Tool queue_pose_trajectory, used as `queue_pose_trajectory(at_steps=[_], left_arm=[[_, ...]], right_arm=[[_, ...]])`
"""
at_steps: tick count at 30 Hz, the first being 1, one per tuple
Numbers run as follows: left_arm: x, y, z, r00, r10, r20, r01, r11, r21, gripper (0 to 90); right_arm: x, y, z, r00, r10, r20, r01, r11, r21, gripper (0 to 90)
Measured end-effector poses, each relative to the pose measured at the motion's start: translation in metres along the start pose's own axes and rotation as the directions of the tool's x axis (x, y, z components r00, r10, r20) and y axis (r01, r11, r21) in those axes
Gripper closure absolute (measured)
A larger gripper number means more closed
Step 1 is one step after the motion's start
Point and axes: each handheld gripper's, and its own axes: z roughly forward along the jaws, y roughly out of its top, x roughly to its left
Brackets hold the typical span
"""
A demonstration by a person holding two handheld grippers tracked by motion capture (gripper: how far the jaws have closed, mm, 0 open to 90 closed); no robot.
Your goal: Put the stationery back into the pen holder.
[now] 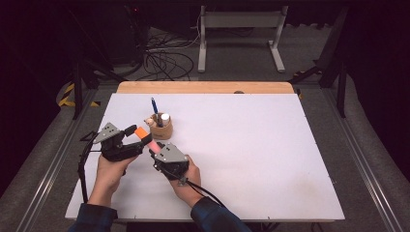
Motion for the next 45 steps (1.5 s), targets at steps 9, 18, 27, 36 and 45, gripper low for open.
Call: queue_pose_trajectory(at_steps=[9,18,27,36,45], left_arm=[[-0.002,0.0,-0.001,0.9997,0.004,0.024,-0.004,0.9999,-0.01,35.9],[-0.004,0.002,-0.004,0.9991,0.005,0.042,-0.003,0.999,-0.045,49.6],[-0.005,0.003,-0.007,0.9963,-0.021,0.084,0.027,0.9965,-0.079,59.8],[-0.008,0.005,-0.008,0.9892,-0.036,0.142,0.051,0.9938,-0.099,68.5],[-0.012,0.007,-0.011,0.9875,-0.023,0.156,0.042,0.9919,-0.12,71.4]], right_arm=[[0.003,0.0,0.001,0.9999,-0.016,-0.005,0.016,0.999,-0.03,65.4],[0.001,-0.002,0.004,1.0,-0.003,0.0,0.003,1.0,0.003,65.4],[0.001,-0.003,0.005,1.0,0.004,0.006,-0.004,1.0,0.011,65.4],[0.001,-0.004,0.006,0.9998,0.016,0.013,-0.016,1.0,0.02,65.4],[-0.003,-0.003,0.006,0.9994,0.034,-0.009,-0.034,0.999,0.013,64.2]])
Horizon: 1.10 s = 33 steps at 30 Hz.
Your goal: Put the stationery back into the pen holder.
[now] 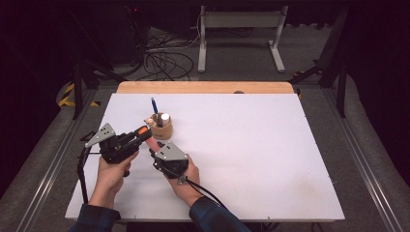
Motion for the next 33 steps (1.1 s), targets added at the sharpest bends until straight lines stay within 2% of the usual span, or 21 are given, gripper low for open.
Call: queue_pose_trajectory(at_steps=[6,14,17,23,33], left_arm=[[-0.003,0.002,0.0,0.9988,0.04,-0.028,-0.04,0.9992,0.006,71.4],[-0.009,0.009,0.002,0.9929,0.103,-0.061,-0.102,0.9946,0.019,71.4],[-0.009,0.01,0.005,0.9916,0.107,-0.073,-0.106,0.9943,0.015,71.4],[-0.01,0.013,0.008,0.9891,0.121,-0.084,-0.119,0.9926,0.024,71.4],[-0.01,0.028,0.014,0.9806,0.152,-0.123,-0.153,0.9882,0.001,71.3]], right_arm=[[-0.005,0.001,-0.002,0.9997,0.01,-0.02,-0.01,1.0,0.019,55.2],[-0.015,0.001,-0.01,0.9982,0.034,-0.051,-0.032,0.999,0.039,41.2],[-0.021,0.0,-0.013,0.9972,0.052,-0.054,-0.05,0.998,0.043,34.2],[-0.031,0.001,-0.019,0.996,0.063,-0.063,-0.06,0.997,0.057,27.3],[-0.046,-0.007,-0.028,0.9935,0.088,-0.072,-0.081,0.993,0.089,18.5]])
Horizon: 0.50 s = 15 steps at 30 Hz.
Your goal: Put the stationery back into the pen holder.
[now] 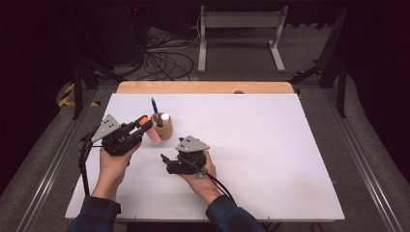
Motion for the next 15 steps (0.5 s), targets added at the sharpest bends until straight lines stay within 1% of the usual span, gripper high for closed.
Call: queue_pose_trajectory(at_steps=[5,10,13,15], left_arm=[[0.001,0.007,0.006,0.9998,0.015,-0.01,-0.015,0.9999,-0.006,71.3],[0.002,0.014,0.012,0.9992,0.022,-0.034,-0.023,0.9995,-0.024,71.3],[0.005,0.017,0.014,0.9983,0.032,-0.048,-0.033,0.9993,-0.017,71.3],[0.007,0.019,0.017,0.9974,0.033,-0.064,-0.034,0.9992,-0.022,71.2]], right_arm=[[-0.009,-0.003,-0.008,0.9999,0.011,0.005,-0.011,1.0,0.003,16.3],[-0.014,-0.003,-0.014,0.9998,0.022,0.002,-0.022,1.0,-0.01,13.7],[-0.015,-0.004,-0.017,0.9997,0.023,-0.004,-0.023,1.0,-0.006,12.5],[-0.018,-0.005,-0.019,0.9996,0.027,-0.008,-0.027,1.0,-0.008,12.1]])
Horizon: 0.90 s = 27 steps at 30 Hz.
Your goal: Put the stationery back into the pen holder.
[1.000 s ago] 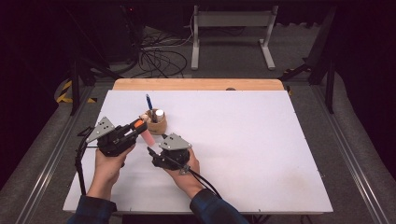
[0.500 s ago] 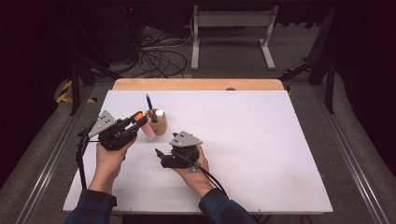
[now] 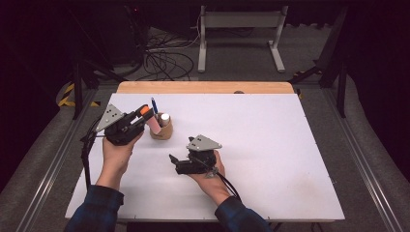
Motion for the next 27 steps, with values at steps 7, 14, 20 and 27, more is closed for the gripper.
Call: queue_pose_trajectory(at_steps=[7,14,20,27], left_arm=[[0.004,0.002,0.01,0.9996,-0.018,-0.022,0.017,0.9998,-0.013,71.3],[0.004,0.004,0.021,0.9995,0.001,-0.033,-0.001,0.9999,-0.017,71.3],[0.006,0.001,0.025,0.9981,0.004,-0.061,-0.004,1.0,-0.007,71.2],[0.009,-0.004,0.033,0.9977,0.012,-0.067,-0.011,0.9998,0.017,71.3]], right_arm=[[-0.011,-0.005,-0.012,0.9998,0.013,0.013,-0.013,1.0,0.001,10.6],[-0.021,-0.008,-0.022,0.9995,0.025,0.018,-0.025,1.0,0.0,8.8],[-0.027,-0.01,-0.029,0.9993,0.028,0.023,-0.028,1.0,0.002,8.0],[-0.035,-0.015,-0.039,0.9991,0.025,0.035,-0.025,1.0,0.005,7.5]])
